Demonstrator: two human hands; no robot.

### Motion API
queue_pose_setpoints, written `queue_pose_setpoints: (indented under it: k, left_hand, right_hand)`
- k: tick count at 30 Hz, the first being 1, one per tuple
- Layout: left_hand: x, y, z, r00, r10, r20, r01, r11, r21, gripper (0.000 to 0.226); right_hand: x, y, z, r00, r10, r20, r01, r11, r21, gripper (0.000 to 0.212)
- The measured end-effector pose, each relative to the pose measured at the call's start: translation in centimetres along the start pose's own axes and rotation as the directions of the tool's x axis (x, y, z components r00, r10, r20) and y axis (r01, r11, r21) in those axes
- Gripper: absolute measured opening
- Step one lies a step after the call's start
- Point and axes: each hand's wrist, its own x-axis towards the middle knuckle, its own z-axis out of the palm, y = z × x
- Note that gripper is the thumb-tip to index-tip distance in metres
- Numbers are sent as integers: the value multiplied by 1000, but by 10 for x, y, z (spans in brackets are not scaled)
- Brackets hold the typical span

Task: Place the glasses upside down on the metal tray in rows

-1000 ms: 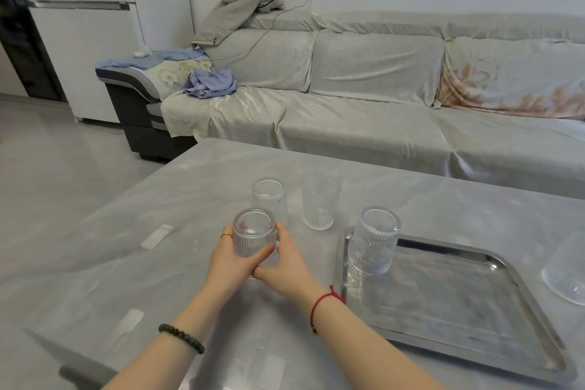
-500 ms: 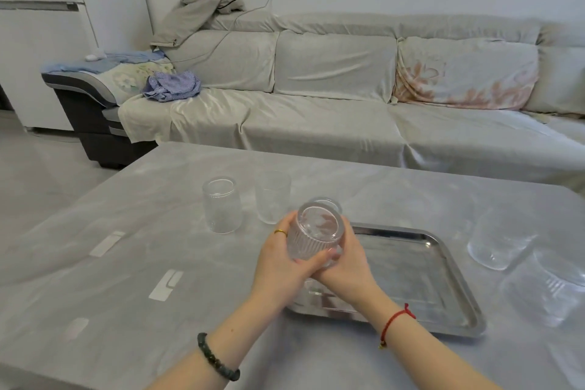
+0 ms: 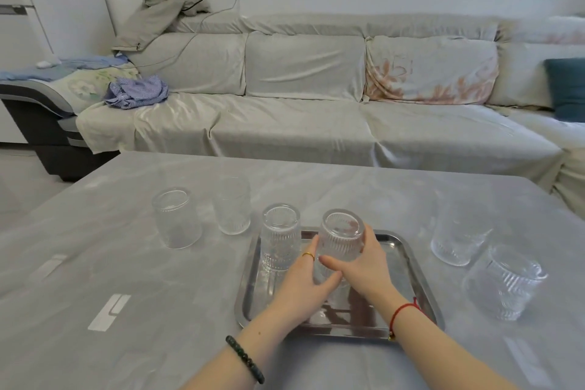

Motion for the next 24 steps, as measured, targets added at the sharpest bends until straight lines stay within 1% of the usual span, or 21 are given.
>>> queue_pose_setpoints:
  k: [5,9,14,17,19,21,23,24]
  left_hand:
    - [13,-5,4,996,-91,24,92,995,-48,82]
    - [15,-4,6,996,-93,-10,93,993,-69,81]
    - [13,-1,7,993,-105,-45,107,994,25,79]
    - [5,-3,4,999,-39,-27,40,999,20,78]
    - [-4,-7,-2,999,31,-28,-29,997,65,75]
    - [-19,-15,-12,993,116,-28,-110,981,160,68]
    - [-35,-29,-25,976,218,-31,-201,940,277,63]
    - [-44,-38,-32,969,247,-31,-222,914,340,64]
  right_hand:
    - [10,6,6,998,25,63,-24,1000,-19,81]
    - [13,9,9,993,48,112,-39,996,-82,82]
    - [13,6,12,978,103,180,-70,981,-179,83]
    - [12,3,11,963,138,232,-81,968,-238,81]
    - [11,-1,6,950,159,269,-72,949,-308,76]
    - [8,-3,-4,951,150,269,-41,927,-374,70]
    - [3,-2,-22,964,124,235,-13,906,-423,72]
    - [-1,0,-34,973,99,209,11,884,-468,72]
